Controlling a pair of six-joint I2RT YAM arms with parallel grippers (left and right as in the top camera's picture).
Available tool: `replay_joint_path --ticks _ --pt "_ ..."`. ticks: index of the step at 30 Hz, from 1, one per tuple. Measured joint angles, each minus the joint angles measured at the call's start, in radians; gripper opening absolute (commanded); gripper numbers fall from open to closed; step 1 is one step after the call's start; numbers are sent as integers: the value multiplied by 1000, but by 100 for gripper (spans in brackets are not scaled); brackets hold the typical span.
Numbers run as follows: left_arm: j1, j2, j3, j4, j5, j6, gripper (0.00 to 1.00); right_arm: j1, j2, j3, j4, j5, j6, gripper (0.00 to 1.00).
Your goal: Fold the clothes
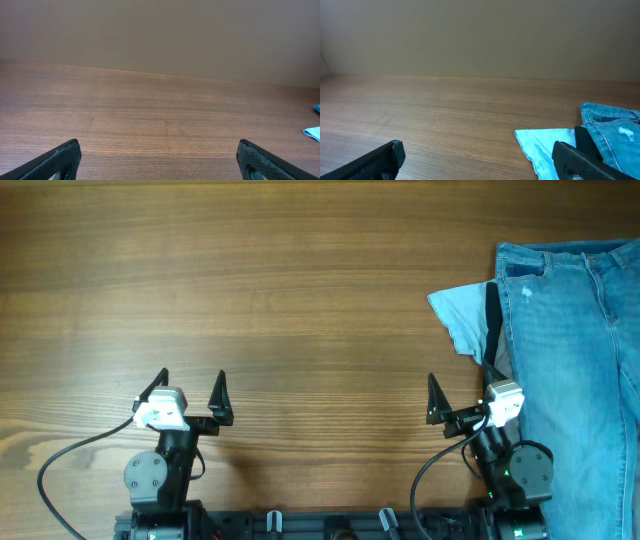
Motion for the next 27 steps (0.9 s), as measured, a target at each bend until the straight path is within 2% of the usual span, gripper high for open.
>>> replay_joint_path --ticks 5,27 --pt "0 136 3 -6 3 0 100 0 21 0 -1 0 0 100" --pt "0 136 3 -6 3 0 100 0 21 0 -1 0 0 100"
